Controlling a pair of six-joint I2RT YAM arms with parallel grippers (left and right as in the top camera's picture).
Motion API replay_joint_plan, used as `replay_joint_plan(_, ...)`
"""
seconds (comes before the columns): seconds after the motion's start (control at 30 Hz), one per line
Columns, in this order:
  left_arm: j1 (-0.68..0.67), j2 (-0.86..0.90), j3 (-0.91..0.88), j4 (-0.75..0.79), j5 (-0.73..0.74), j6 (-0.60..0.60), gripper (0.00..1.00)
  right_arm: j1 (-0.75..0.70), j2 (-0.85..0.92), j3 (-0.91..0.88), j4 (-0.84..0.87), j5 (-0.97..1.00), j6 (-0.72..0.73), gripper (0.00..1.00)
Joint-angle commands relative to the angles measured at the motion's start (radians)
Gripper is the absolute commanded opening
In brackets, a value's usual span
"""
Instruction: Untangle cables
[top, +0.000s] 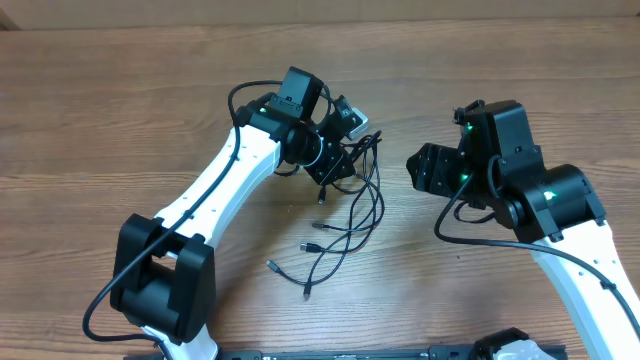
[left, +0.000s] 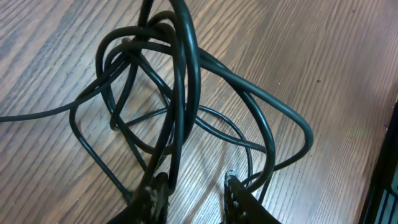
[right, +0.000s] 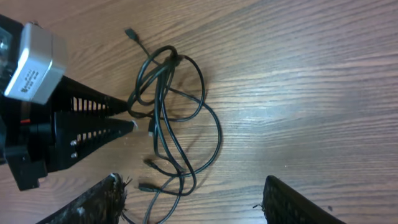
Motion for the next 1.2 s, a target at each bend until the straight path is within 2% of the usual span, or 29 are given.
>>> replay_joint_plan(0.0,-0.001,0.018,-0.005,0.006,-0.014,-0.014,0.28,-0.003,-0.001,0.004,-0.001,-0.006,-0.008,0.69)
replay_joint_plan(0.1,-0.001,0.018,-0.005,0.01,-0.014,-0.013,0.26,-0.003,-0.001,0.004,-0.006,-0.006,-0.008,0.69)
replay_joint_plan(0.23,-0.001,0.019,-0.005,0.018,-0.015,-0.013,0.32,-0.003,-0.001,0.004,-0.007,-0.024,-0.019,0.68)
replay_joint_plan(0.37,-0.002,0.028,-0.005,0.055,-0.021,-0.03,0.22,-0.003,-0.001,0.004,-0.003,-0.079,-0.055,0.67)
replay_joint_plan(0.57,-0.003,0.044,-0.005,0.077,-0.02,-0.048,0.18,-0.003,-0.001,0.004,-0.003,-0.096,-0.057,0.67)
replay_joint_plan(0.7,-0.005,0.046,-0.005,0.077,-0.021,-0.048,0.23,-0.003,-0.001,0.004,-0.004,-0.096,-0.057,0.66)
replay_joint_plan(0.73,-0.005,0.046,-0.005,0.077,-0.021,-0.048,0.22,-0.003,-0.001,0.004,-0.005,-0.098,-0.057,0.66)
replay_joint_plan(0.83,-0.006,0.046,-0.005,0.077,-0.021,-0.058,0.04,-0.003,-0.001,0.004,-0.004,-0.099,-0.057,0.66)
replay_joint_plan(1.1,-0.004,0.04,-0.003,0.026,-0.017,-0.119,0.04,-0.003,-0.001,0.004,-0.004,-0.098,-0.061,0.66)
replay_joint_plan(1.17,-0.003,0.026,0.007,-0.019,-0.017,-0.118,0.04,-0.003,-0.001,0.004,-0.008,-0.098,-0.061,0.7)
